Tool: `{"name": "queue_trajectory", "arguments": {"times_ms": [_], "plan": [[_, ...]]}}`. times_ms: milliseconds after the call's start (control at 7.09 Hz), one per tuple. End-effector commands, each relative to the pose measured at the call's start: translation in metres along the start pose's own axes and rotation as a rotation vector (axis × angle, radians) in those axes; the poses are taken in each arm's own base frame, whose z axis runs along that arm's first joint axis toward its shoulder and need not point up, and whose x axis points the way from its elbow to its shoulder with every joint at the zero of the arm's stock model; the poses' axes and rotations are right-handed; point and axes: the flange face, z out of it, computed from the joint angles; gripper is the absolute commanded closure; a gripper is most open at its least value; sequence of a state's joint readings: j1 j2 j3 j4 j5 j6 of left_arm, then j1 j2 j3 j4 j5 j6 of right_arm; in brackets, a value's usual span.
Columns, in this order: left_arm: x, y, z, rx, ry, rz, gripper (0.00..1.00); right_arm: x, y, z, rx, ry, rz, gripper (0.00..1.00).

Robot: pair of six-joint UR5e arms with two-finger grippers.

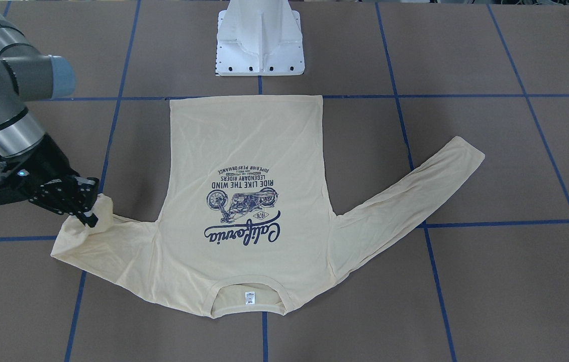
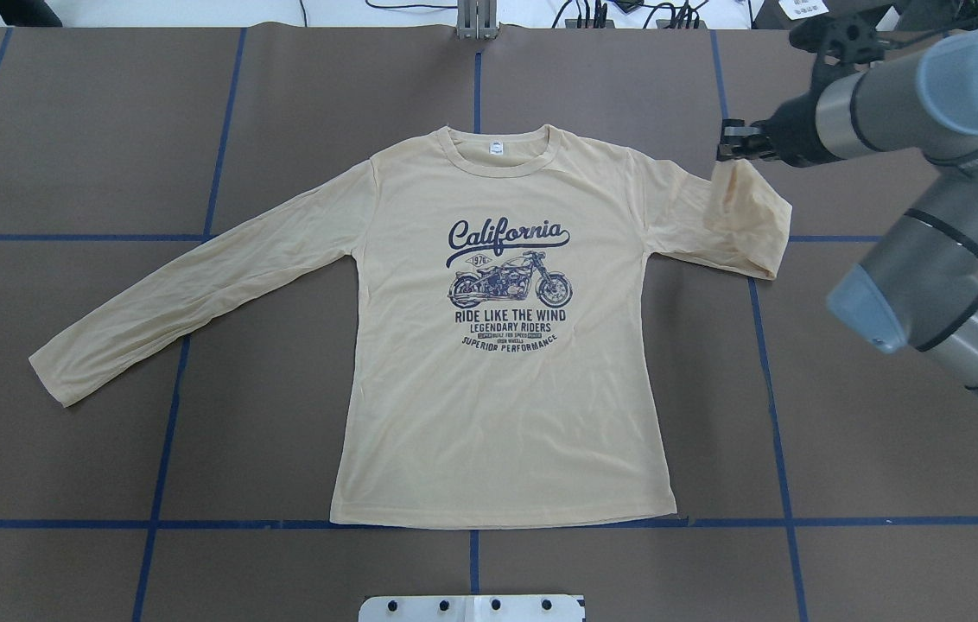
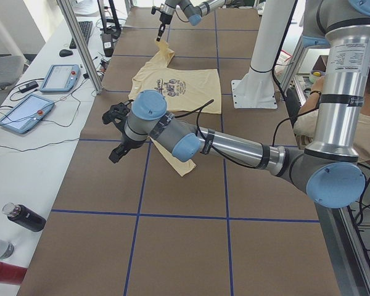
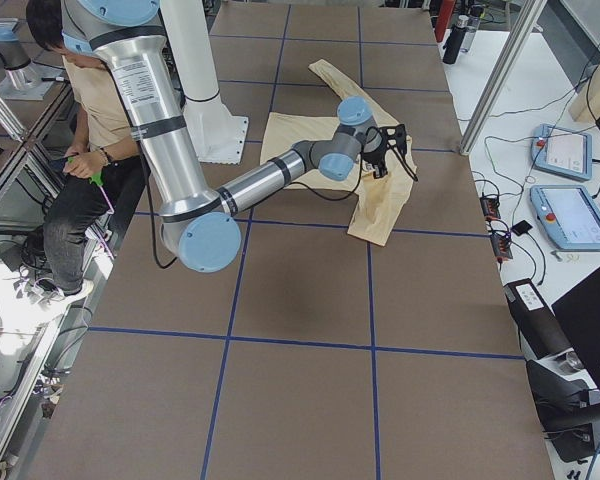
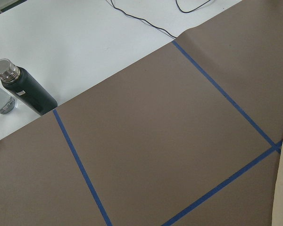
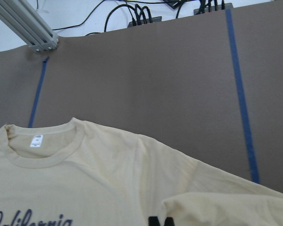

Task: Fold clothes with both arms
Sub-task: 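Carry the held sleeve across the shirt toward the collar with the right gripper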

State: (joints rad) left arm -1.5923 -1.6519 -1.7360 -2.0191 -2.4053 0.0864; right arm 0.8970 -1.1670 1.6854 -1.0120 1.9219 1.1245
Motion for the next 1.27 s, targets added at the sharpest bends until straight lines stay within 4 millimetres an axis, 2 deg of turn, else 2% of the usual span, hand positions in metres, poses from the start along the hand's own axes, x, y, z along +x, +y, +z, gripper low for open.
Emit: {"name": "queue_trajectory", "arguments": {"times_ms": [0,141,282,423,564,705,846,987,1128], "plan": [[0.000,0.000,0.000,0.000,0.000,-0.003,0.00,-0.135,0.014,0.018,0.063,-0.049,-0.003,1.00],[0.000,0.000,0.000,0.000,0.000,-0.003,0.00,-0.190,0.023,0.039,0.105,-0.056,0.022,1.00],[0.000,0.000,0.000,0.000,0.000,-0.003,0.00,-0.249,0.021,0.062,0.123,-0.055,0.044,1.00],[0.000,0.001,0.000,-0.001,0.000,-0.006,0.00,-0.300,0.023,0.078,0.128,-0.055,0.068,1.00],[-0.002,0.001,0.000,-0.001,-0.002,-0.009,0.00,-0.334,0.041,0.092,0.152,-0.046,0.080,1.00],[-0.001,0.001,0.001,-0.002,-0.001,-0.009,0.00,-0.360,0.060,0.107,0.157,-0.027,0.066,1.00],[-0.001,0.002,0.001,-0.003,-0.001,-0.011,0.00,-0.377,0.070,0.117,0.170,-0.009,0.061,1.00],[-0.002,0.002,0.001,-0.002,-0.002,-0.012,0.00,-0.385,0.077,0.126,0.171,0.005,0.058,1.00],[-0.002,0.002,0.002,-0.004,-0.001,-0.014,0.00,-0.396,0.078,0.129,0.166,0.008,0.092,0.85]]}}
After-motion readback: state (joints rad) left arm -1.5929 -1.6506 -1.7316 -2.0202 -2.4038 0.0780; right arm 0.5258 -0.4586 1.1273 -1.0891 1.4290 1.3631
